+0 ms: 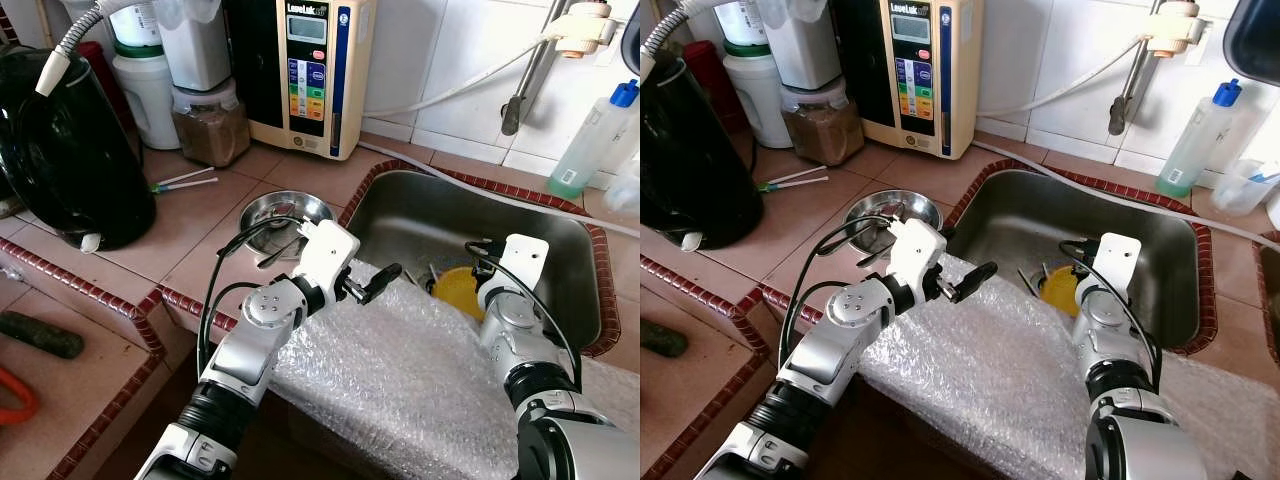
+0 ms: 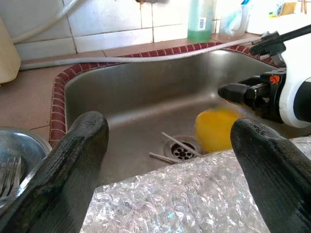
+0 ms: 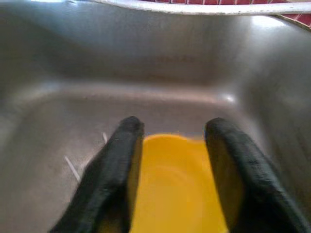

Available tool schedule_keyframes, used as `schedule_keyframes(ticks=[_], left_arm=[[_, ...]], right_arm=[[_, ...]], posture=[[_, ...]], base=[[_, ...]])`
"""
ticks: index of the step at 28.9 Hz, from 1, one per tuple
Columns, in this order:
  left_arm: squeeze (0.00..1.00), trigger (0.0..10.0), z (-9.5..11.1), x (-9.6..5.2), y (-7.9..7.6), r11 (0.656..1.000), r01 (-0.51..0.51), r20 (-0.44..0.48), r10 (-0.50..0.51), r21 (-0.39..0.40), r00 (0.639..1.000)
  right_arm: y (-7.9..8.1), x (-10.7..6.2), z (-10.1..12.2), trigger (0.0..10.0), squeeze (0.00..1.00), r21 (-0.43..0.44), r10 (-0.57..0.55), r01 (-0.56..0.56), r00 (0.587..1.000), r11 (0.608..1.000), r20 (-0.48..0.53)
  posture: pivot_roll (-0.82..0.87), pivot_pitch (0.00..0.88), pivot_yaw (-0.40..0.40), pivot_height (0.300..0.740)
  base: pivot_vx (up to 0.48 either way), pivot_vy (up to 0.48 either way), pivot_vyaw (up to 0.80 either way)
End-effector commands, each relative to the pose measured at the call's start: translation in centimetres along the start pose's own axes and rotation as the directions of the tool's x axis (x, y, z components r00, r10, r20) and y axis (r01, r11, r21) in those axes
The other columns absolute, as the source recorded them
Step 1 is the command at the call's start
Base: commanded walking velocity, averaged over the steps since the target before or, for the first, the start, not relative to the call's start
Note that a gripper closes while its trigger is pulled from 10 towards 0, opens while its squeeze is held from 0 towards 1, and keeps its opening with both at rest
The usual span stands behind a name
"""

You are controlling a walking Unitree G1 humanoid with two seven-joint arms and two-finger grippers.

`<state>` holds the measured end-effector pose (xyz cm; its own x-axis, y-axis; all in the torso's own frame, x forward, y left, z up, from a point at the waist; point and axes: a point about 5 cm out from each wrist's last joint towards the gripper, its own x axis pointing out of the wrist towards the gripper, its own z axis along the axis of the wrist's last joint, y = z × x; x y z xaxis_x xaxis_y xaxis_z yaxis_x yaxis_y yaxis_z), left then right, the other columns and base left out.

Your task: Kitchen organization

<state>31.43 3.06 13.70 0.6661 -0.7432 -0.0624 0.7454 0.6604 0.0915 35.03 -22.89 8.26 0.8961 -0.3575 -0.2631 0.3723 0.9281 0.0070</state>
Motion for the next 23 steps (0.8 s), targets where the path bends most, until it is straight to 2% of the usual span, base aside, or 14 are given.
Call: schedule_keyframes(ticks=[1, 8, 10, 11, 14, 18, 20, 21, 23], left_arm=[[1.0, 10.0, 0.7, 0.1, 0.1, 1.0, -0.004, 0.011, 0.004, 0.028, 1.0], [1.0, 10.0, 0.8, 0.2, 0.3, 0.999, -0.023, 0.015, 0.023, 0.039, 1.0], [1.0, 10.0, 1.2, 0.1, 1.2, 0.995, -0.09, 0.036, 0.088, 0.04, 0.995], [1.0, 10.0, 1.2, 0.1, 1.2, 0.995, -0.09, 0.036, 0.088, 0.04, 0.995], [1.0, 10.0, 1.9, -0.3, 2.8, 0.978, -0.205, 0.077, 0.202, 0.035, 0.976], [1.0, 10.0, 2.7, -0.8, 4.5, 0.941, -0.337, 0.123, 0.33, 0.041, 0.936], [1.0, 10.0, 2.8, -1.0, 4.8, 0.93, -0.365, 0.132, 0.356, 0.049, 0.925], [1.0, 10.0, 3.2, -1.5, 5.7, 0.897, -0.439, 0.168, 0.426, 0.049, 0.889], [1.0, 10.0, 3.6, -2.2, 6.7, 0.853, -0.521, 0.202, 0.506, 0.028, 0.839]], right_arm=[[0.4, 0.1, 0.3, 10.0, 1.0, 0.012, 0.013, -0.013, 1.0, 1.0, -0.003], [1.0, 0.2, 0.5, 10.0, 1.0, 0.029, 0.05, -0.05, 0.999, 0.998, -0.003], [1.4, 0.1, 0.9, 10.0, 1.0, 0.032, 0.083, -0.084, 0.996, 0.996, 0.03], [1.4, 0.1, 0.9, 10.0, 1.0, 0.032, 0.083, -0.084, 0.996, 0.996, 0.03], [2.9, -0.3, 1.9, 10.0, 1.0, 0.031, 0.188, -0.194, 0.974, 0.981, 0.129], [5.2, -1.2, 2.7, 10.0, 1.0, 0.028, 0.325, -0.337, 0.923, 0.941, 0.205], [5.6, -1.4, 2.8, 10.0, 1.0, 0.053, 0.341, -0.359, 0.915, 0.932, 0.216], [6.2, -1.7, 2.7, 10.0, 1.0, 0.08, 0.358, -0.383, 0.907, 0.92, 0.219], [7.5, -2.4, 2.8, 10.0, 1.0, 0.09, 0.426, -0.455, 0.874, 0.886, 0.234]], posture=[[0.02, 0.0, -0.013, 0.74], [0.02, 0.0, -0.009, 0.74], [0.02, 0.0, -0.01, 0.74], [0.02, 0.0, -0.01, 0.74], [0.02, 0.0, -0.007, 0.74], [0.03, 0.0, -0.005, 0.74], [0.02, 0.0, -0.004, 0.74], [0.02, 0.0, -0.001, 0.74], [0.02, 0.0, 0.001, 0.74]], base=[[0.0, 0.0, 0.0], [0.0, 0.0, 0.0], [0.0, 0.0, 0.0], [0.0, 0.0, 0.0], [0.0, 0.0, 0.0], [0.0, 0.0, 0.0], [0.0, 0.0, 0.0], [0.0, 0.0, 0.0], [0.0, 0.0, 0.0]])
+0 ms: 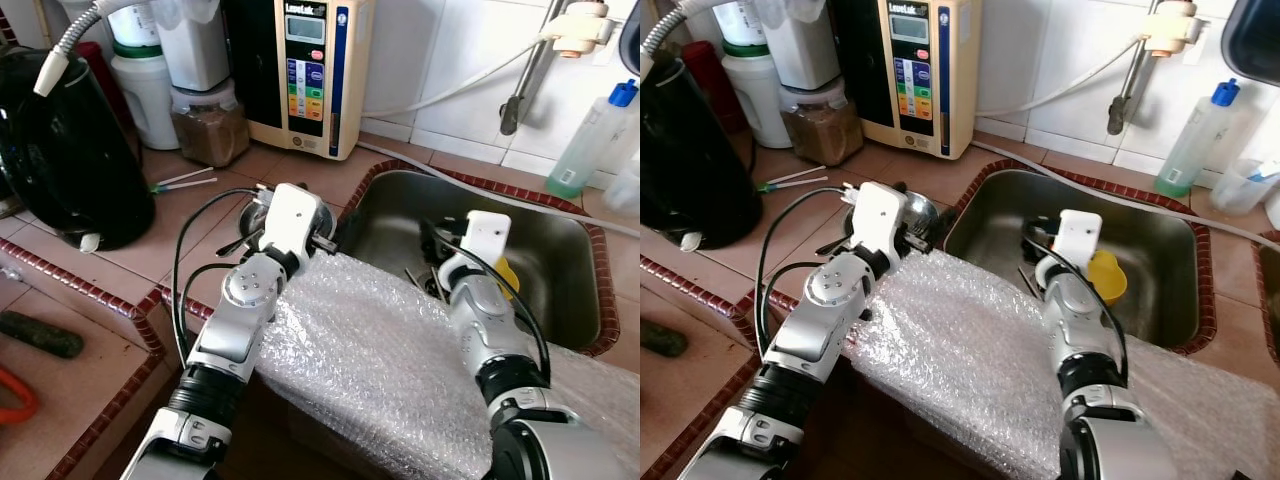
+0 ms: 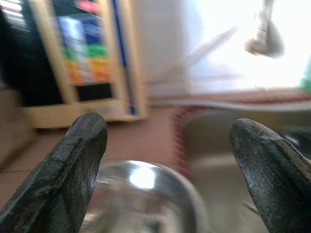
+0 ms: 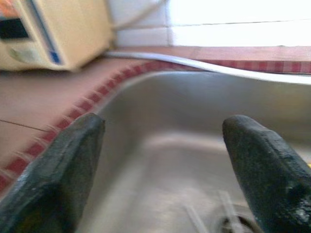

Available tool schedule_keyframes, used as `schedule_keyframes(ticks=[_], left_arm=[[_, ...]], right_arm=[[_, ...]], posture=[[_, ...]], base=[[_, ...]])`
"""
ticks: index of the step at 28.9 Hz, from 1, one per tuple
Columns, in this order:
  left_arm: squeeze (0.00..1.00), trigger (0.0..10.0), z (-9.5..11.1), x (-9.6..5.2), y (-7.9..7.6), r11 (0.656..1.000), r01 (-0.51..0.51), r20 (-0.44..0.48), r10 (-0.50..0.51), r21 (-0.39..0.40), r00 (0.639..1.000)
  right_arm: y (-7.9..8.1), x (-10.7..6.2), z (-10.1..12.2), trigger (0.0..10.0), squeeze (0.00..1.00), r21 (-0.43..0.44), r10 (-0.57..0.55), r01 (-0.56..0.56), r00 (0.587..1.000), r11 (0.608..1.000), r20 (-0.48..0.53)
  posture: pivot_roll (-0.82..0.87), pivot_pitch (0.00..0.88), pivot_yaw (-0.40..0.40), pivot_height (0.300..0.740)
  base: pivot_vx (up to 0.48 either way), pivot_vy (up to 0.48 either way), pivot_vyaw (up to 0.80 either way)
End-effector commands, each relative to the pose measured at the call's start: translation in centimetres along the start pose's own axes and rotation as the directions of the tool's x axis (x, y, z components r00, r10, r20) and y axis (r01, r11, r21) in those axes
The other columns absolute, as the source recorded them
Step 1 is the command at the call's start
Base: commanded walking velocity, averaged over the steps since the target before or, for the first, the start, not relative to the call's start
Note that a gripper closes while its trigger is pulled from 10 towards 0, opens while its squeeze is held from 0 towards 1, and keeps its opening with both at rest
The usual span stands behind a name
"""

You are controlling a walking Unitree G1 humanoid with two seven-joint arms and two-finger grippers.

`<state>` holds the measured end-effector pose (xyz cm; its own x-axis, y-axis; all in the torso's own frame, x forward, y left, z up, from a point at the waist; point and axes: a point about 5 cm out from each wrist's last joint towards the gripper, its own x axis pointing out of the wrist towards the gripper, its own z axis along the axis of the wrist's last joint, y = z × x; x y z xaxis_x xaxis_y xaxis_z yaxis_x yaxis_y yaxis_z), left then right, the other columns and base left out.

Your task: Kitchen organization

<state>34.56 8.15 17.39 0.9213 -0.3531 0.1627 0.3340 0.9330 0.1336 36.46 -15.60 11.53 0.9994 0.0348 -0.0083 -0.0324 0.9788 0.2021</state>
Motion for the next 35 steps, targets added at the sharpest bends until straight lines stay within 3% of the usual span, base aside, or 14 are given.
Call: schedule_keyframes(ticks=[1, 5, 7, 13, 14, 15, 18, 27, 35], left_arm=[[1.0, 10.0, 0.5, 0.1, 1.0, 0.998, -0.067, 0.027, 0.067, 0.012, 0.997], [1.0, 10.0, 0.0, -0.5, 2.5, 0.981, -0.195, 0.013, 0.196, -0.016, 0.981], [1.0, 10.0, -0.3, -1.1, 3.5, 0.967, -0.254, 0.014, 0.254, 0.021, 0.967], [1.0, 10.0, -1.3, -1.8, 4.2, 0.954, -0.299, -0.024, 0.299, 0.023, 0.954], [0.96, 10.0, -1.6, -1.9, 4.2, 0.953, -0.3, -0.038, 0.301, 0.036, 0.953], [0.01, 10.0, -1.7, -2.0, 4.1, 0.953, -0.301, -0.043, 0.302, 0.029, 0.952], [0.0, 10.0, -1.8, -2.4, 4.1, 0.947, -0.32, -0.034, 0.321, 0.034, 0.946], [0.0, 10.0, -3.0, -4.0, 4.6, 0.935, -0.349, -0.068, 0.353, 0.058, 0.933], [0.0, 10.0, -3.6, -4.1, 4.7, 0.931, -0.364, -0.117, 0.362, 0.007, 0.925]], right_arm=[[0.6, -0.1, 0.1, 10.0, 1.0, 0.008, 0.047, -0.047, 0.999, 0.999, 0.007], [2.9, -0.6, -0.2, 10.0, 1.0, -0.022, 0.203, -0.203, 0.979, 0.979, -0.002], [4.1, -1.2, -0.2, 10.0, 1.0, -0.042, 0.289, -0.288, 0.957, 0.957, 0.015], [4.7, -1.5, 0.0, 10.0, 1.0, -0.042, 0.331, -0.329, 0.943, 0.943, 0.03], [5.0, -1.7, 0.2, 10.0, 1.0, -0.041, 0.358, -0.356, 0.933, 0.934, 0.036], [5.1, -1.9, 0.3, 10.0, 1.0, -0.041, 0.378, -0.377, 0.925, 0.925, 0.04], [5.8, -2.8, 0.8, 10.0, 1.0, -0.075, 0.469, -0.466, 0.882, 0.882, 0.042], [5.6, -4.4, 0.8, 10.0, 1.0, -0.135, 0.541, -0.536, 0.841, 0.834, 0.006], [5.8, -4.9, 1.0, 10.0, 0.99, -0.15, 0.573, -0.567, 0.82, 0.81, -0.002]], posture=[[0.02, 0.0, 0.001, 0.74], [0.01, 0.0, 0.003, 0.74], [0.01, 0.0, 0.0, 0.74], [0.01, 0.0, 0.0, 0.74], [0.01, 0.0, -0.001, 0.74], [0.01, 0.0, -0.001, 0.74], [0.01, 0.0, -0.002, 0.74], [0.0, 0.0, -0.007, 0.74], [0.0, 0.0, -0.003, 0.74]], base=[[0.0, 0.0, 0.0], [0.0, 0.0, 0.0], [0.0, 0.0, 0.0], [0.0, 0.0, 0.0], [0.0, 0.0, 0.0], [0.0, 0.0, 0.0], [0.0, 0.0, 0.0], [0.0, 0.0, 0.0], [0.0, 0.0, 0.0]])
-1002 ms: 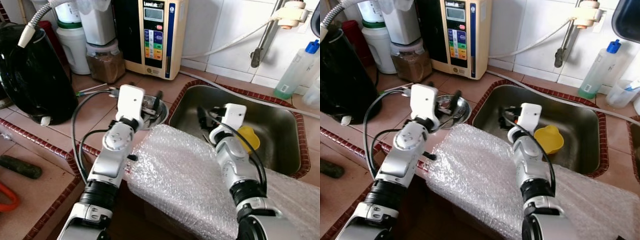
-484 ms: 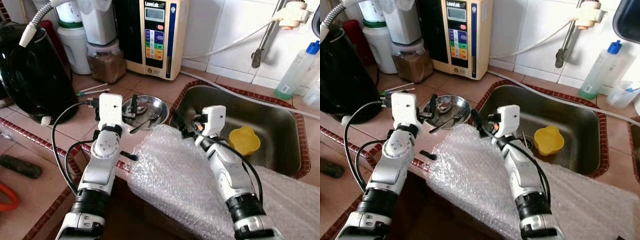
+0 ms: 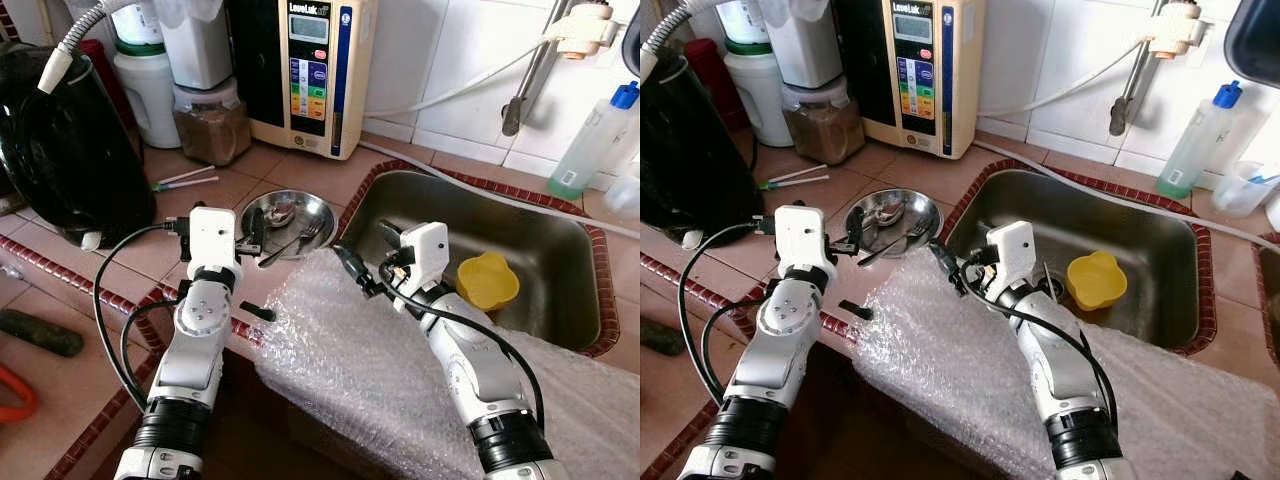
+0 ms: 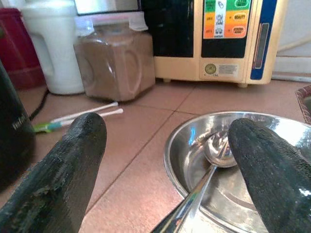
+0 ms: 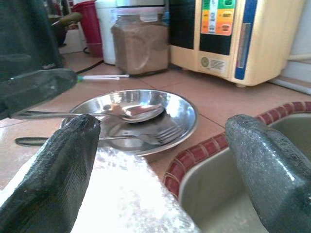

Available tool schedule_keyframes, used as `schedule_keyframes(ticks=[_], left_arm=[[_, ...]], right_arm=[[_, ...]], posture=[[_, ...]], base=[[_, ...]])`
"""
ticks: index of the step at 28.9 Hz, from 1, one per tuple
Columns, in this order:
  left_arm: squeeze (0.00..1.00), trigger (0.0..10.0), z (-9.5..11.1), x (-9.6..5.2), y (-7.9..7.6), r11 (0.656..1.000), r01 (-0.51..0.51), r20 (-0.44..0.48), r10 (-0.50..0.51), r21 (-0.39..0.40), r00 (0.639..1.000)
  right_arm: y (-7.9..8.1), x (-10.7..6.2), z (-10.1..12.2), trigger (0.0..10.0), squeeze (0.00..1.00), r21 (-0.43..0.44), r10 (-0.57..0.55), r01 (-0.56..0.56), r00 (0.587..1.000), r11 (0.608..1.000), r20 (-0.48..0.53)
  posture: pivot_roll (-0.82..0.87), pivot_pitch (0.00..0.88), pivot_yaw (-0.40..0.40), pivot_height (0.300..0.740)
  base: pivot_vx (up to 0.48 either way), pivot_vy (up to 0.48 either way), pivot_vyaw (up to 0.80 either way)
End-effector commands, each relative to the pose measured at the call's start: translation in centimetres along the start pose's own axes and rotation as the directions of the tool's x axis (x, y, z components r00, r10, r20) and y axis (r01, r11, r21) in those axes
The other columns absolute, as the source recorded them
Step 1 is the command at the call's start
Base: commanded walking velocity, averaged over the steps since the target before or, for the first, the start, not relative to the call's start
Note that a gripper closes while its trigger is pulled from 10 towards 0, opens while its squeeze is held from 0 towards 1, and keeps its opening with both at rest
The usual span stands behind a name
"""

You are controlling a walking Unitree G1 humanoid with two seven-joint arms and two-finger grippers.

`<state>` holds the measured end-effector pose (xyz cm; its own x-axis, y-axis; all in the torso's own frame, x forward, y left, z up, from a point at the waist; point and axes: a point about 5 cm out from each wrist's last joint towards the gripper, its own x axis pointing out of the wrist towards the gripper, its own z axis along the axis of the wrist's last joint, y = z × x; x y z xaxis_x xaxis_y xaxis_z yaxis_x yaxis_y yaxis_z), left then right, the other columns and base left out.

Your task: Kitchen organization

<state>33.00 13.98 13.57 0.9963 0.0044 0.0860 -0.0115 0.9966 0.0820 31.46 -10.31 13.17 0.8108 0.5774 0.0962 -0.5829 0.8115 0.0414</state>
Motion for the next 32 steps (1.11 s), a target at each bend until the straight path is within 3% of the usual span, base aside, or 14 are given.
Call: schedule_keyframes(ticks=[1, 2, 4, 5, 8, 16, 17, 18, 20, 21, 22, 23, 32], left_arm=[[0.0, 10.0, 0.1, 0.2, 0.1, 1.0, -0.001, -0.011, 0.001, -0.015, 1.0], [0.0, 10.0, -0.1, 0.2, 0.0, 1.0, -0.003, -0.021, 0.003, -0.028, 1.0], [0.0, 10.0, -0.2, 0.2, 0.0, 0.999, -0.006, -0.028, 0.005, -0.038, 1.0], [0.0, 10.0, -0.4, 0.2, -0.2, 0.998, -0.001, -0.043, -0.002, -0.069, 0.999], [0.0, 10.0, -0.7, 0.2, -0.3, 0.996, -0.001, -0.058, -0.004, -0.091, 0.998], [0.0, 10.0, -1.7, 0.0, -0.8, 0.986, 0.001, -0.123, -0.022, -0.165, 0.992], [0.0, 8.9, -1.8, 0.0, -0.8, 0.984, 0.006, -0.128, -0.029, -0.176, 0.991], [0.0, 4.7, -1.9, 0.0, -0.9, 0.982, 0.007, -0.133, -0.033, -0.187, 0.991], [0.0, 4.7, -1.9, 0.0, -0.9, 0.98, 0.006, -0.137, -0.033, -0.199, 0.99], [0.0, 2.2, -2.0, 0.1, -1.0, 0.976, 0.009, -0.148, -0.042, -0.22, 0.988], [0.0, 0.8, -1.9, 0.2, -1.0, 0.969, 0.011, -0.154, -0.05, -0.246, 0.987], [0.0, 0.0, -1.9, 0.3, -1.0, 0.967, 0.012, -0.155, -0.053, -0.254, 0.986], [0.0, 0.0, -1.5, 0.8, -0.7, 0.957, 0.013, -0.15, -0.058, -0.289, 0.987]], right_arm=[[0.3, 0.0, 0.7, 10.0, 0.9, -0.03, 0.023, -0.022, 1.0, 0.999, 0.008], [0.3, 0.0, 0.7, 10.0, 0.72, -0.035, 0.027, -0.026, 1.0, 0.999, 0.008], [0.4, 0.0, 0.8, 10.0, 0.72, -0.038, 0.029, -0.029, 1.0, 0.999, 0.007], [0.6, -0.1, 0.9, 10.0, 0.21, -0.033, 0.051, -0.051, 0.999, 0.998, 0.006], [0.7, -0.3, 1.1, 10.0, 0.0, -0.033, 0.067, -0.067, 0.998, 0.997, 0.003], [0.5, -0.4, 1.0, 10.0, 0.0, -0.043, 0.064, -0.064, 0.998, 0.997, -0.012], [0.6, -0.3, 1.0, 10.0, 0.0, -0.043, 0.065, -0.065, 0.998, 0.997, -0.014], [0.7, -0.3, 1.0, 10.0, 0.0, -0.043, 0.067, -0.067, 0.998, 0.997, -0.016], [0.8, -0.3, 1.0, 10.0, 0.0, -0.044, 0.068, -0.069, 0.998, 0.997, -0.017], [0.8, -0.3, 0.9, 10.0, 0.0, -0.073, 0.072, -0.074, 0.997, 0.995, -0.025], [0.9, -0.3, 0.7, 10.0, 0.0, -0.082, 0.075, -0.078, 0.997, 0.994, -0.03], [0.9, -0.3, 0.7, 10.0, 0.0, -0.079, 0.076, -0.078, 0.997, 0.994, -0.03], [0.9, -0.4, 0.7, 10.0, 0.0, -0.081, 0.074, -0.076, 0.997, 0.994, -0.028]], posture=[[0.0, 0.0, -0.001, 0.74], [0.0, 0.0, -0.001, 0.74], [0.0, 0.0, -0.001, 0.74], [-0.01, 0.0, -0.001, 0.74], [-0.01, 0.0, 0.0, 0.74], [-0.01, 0.0, -0.001, 0.74], [-0.01, 0.0, 0.0, 0.74], [-0.01, 0.0, 0.001, 0.74], [-0.01, 0.0, 0.001, 0.74], [-0.01, 0.0, 0.001, 0.74], [-0.01, 0.0, 0.002, 0.74], [-0.01, 0.0, 0.002, 0.74], [-0.01, 0.0, 0.009, 0.74]], base=[[0.0, 0.0, 0.0], [0.0, 0.0, 0.0], [0.0, 0.0, 0.0], [0.0, 0.0, 0.0], [0.0, 0.0, 0.0], [0.0, 0.0, 0.0], [0.0, 0.0, 0.0], [0.0, 0.0, 0.0], [0.0, 0.0, 0.0], [0.0, 0.0, 0.0], [0.0, 0.0, 0.0], [0.0, 0.0, 0.0], [0.0, 0.0, 0.0]])
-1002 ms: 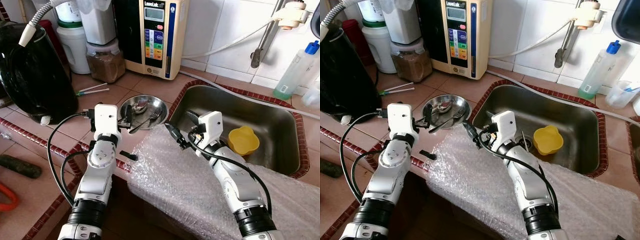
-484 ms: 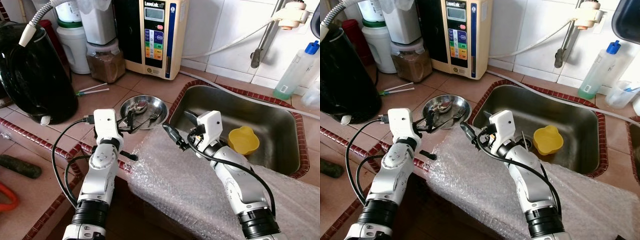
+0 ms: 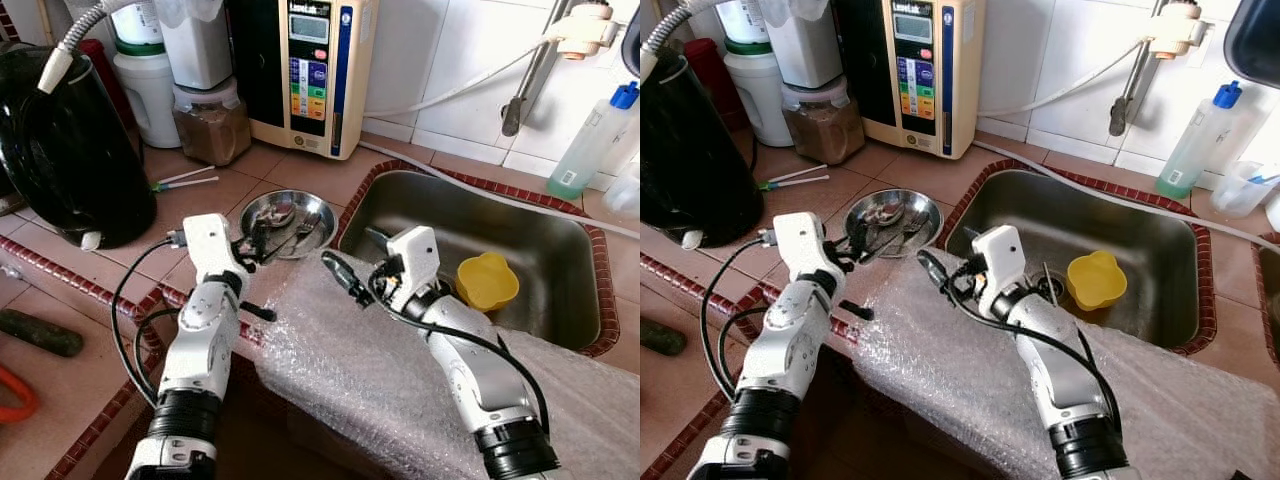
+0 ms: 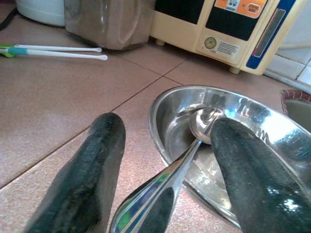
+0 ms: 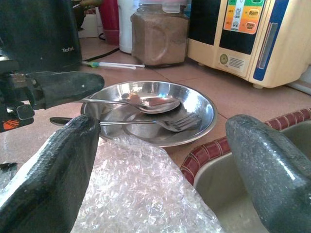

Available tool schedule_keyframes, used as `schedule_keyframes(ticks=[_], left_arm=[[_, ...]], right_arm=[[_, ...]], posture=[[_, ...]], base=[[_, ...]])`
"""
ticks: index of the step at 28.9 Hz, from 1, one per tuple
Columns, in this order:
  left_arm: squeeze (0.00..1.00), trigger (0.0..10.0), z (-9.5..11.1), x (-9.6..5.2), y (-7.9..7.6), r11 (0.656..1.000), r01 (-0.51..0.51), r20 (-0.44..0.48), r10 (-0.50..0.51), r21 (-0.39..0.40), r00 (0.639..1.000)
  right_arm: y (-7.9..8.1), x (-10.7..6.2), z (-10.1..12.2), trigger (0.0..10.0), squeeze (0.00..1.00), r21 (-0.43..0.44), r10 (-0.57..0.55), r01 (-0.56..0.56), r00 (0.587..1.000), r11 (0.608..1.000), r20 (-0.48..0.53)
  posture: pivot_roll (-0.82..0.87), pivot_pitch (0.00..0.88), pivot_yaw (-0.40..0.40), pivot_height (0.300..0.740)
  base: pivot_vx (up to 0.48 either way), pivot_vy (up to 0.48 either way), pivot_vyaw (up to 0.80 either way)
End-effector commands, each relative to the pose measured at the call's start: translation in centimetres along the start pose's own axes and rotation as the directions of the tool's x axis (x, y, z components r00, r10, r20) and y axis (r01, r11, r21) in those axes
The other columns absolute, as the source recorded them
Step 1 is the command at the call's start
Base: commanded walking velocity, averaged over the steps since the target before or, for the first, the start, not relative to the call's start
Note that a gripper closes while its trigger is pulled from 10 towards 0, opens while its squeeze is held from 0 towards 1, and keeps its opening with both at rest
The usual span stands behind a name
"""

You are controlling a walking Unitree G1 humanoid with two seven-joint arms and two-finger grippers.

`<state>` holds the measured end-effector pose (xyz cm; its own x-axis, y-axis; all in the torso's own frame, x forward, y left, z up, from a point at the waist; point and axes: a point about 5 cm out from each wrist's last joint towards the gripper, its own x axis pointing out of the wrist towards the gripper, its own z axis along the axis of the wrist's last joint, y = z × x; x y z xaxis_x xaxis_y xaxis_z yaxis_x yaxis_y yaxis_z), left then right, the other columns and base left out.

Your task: Kitchen organization

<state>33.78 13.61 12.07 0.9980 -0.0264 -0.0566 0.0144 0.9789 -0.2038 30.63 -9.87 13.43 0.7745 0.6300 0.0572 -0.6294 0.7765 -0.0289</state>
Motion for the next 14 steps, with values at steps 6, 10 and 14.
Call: schedule_keyframes(ticks=[6, 10, 14], left_arm=[[0.0, 0.0, 0.05, 0.3, -0.26, 1.0, 0.016, -0.014, -0.017, -0.013, 1.0], [0.0, 0.0, -0.15, 0.26, -0.29, 0.999, 0.014, -0.033, -0.015, -0.042, 0.999], [0.0, 0.0, 0.01, 0.31, -0.32, 0.998, 0.011, -0.03, -0.013, -0.064, 0.999]], right_arm=[[-0.06, 0.03, 0.61, 10.0, 0.0, -0.016, 0.013, -0.013, 1.0, 1.0, 0.021], [-0.09, 0.04, 0.67, 10.0, 0.0, -0.016, 0.013, -0.012, 1.0, 1.0, 0.023], [-0.05, 0.07, 0.63, 10.0, 0.0, -0.015, 0.013, -0.013, 1.0, 1.0, 0.022]], posture=[[-0.01, 0.0, 0.009, 0.74], [-0.01, 0.0, 0.008, 0.74], [-0.01, 0.0, 0.007, 0.74]], base=[[0.0, 0.0, 0.0], [0.0, 0.0, 0.0], [0.0, 0.0, 0.0]])
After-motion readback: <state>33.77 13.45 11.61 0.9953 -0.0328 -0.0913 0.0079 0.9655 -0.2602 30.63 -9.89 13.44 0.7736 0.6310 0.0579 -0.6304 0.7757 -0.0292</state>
